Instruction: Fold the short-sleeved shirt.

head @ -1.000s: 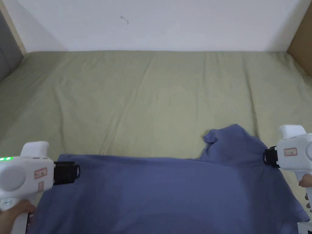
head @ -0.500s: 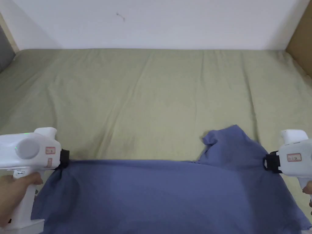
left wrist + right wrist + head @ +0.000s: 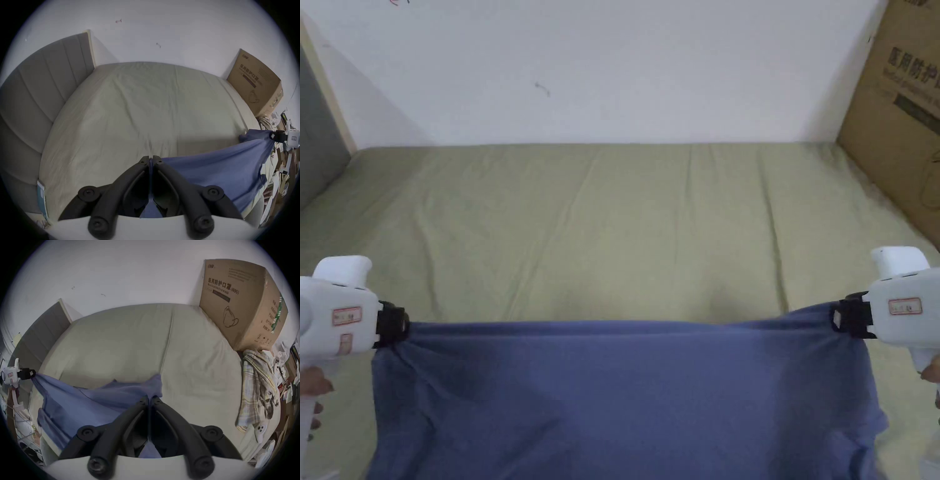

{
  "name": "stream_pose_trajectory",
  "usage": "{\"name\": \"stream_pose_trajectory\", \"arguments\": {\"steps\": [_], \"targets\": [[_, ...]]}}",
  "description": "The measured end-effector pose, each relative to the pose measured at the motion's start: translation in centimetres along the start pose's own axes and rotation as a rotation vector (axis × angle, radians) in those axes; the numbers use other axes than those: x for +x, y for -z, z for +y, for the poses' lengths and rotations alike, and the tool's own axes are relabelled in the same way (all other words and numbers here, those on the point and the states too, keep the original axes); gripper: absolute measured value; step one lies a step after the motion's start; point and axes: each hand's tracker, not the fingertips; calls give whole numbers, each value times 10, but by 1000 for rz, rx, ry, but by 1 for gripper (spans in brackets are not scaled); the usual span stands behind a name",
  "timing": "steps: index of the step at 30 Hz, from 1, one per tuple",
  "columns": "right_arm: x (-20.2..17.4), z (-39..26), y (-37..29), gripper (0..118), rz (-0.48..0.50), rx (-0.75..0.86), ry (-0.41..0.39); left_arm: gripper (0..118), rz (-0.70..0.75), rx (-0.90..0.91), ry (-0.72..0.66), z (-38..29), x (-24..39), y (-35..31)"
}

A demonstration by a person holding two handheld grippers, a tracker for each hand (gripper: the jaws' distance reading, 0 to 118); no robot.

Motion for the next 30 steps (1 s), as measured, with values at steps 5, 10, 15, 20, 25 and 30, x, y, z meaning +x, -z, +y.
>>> {"name": "stream_pose_trajectory", "arguments": {"steps": [5,10,15,20,25,30], "targets": [[-2,-70,-48,2,11,-10,-28,1,-4,7,12,-65,1,-56],[-8,-158,-48,2,-28,-72,-43,1,-16,-108,24,-141,-5,-64],[-1,-217,-29,2,-35,-140,12,1,10,-207,11,-194,-20,-45],[5,-232,-32,24,-29,-87,118,59,22,-198,-23,-207,-25,-42],[-2,-227,-46,65,-122,-58,60,99,59,-172,-8,-209,-18,-56],[-21,-205,-75,65,-171,102,32,98,74,-77,-22,-197,-10,-86]]}}
